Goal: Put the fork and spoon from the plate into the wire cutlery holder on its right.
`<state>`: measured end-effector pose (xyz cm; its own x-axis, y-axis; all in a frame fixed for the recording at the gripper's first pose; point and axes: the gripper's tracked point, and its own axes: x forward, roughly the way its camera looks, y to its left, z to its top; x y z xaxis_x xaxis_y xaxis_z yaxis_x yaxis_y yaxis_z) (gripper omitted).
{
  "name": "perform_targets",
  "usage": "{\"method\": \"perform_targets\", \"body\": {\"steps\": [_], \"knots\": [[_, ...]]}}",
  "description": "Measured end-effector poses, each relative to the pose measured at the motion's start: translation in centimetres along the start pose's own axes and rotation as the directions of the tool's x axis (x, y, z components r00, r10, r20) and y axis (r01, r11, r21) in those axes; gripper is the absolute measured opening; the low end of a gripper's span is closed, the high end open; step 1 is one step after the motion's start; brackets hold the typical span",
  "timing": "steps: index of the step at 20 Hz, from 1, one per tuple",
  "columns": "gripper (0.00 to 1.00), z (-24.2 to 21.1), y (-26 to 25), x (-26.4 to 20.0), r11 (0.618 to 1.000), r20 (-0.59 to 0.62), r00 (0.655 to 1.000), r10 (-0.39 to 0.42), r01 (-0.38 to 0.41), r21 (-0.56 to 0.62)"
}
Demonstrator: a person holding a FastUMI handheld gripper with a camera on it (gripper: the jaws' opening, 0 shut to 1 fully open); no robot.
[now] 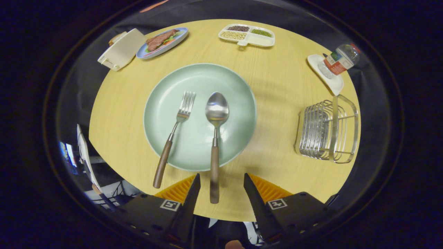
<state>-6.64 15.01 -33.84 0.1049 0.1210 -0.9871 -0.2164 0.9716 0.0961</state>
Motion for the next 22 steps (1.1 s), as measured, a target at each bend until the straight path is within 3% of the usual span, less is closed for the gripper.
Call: {"method": "perform_targets", "body": {"steps": [4,6,8,9,15,22], "knots": [[0.42,-0.6,0.5,1.2,0.999,-0.038,0.999,0.006,-0.005,0.034],[0.15,-0.8,1.0,1.2,0.999,-0.048,0.999,0.018,-0.016,0.038],[0.12,-0.8,1.0,1.0,1.000,-0.057,0.998,0.016,-0.015,0.022],[0.03,-0.9,1.1,0.8,1.000,-0.063,0.998,0.017,-0.016,0.007],[0.00,-0.7,1.0,-1.5,0.999,-0.045,0.998,0.035,-0.036,-0.010],[0.00,0.1,-0.2,-7.6,0.995,-0.003,0.995,0.101,-0.101,0.016]]}}
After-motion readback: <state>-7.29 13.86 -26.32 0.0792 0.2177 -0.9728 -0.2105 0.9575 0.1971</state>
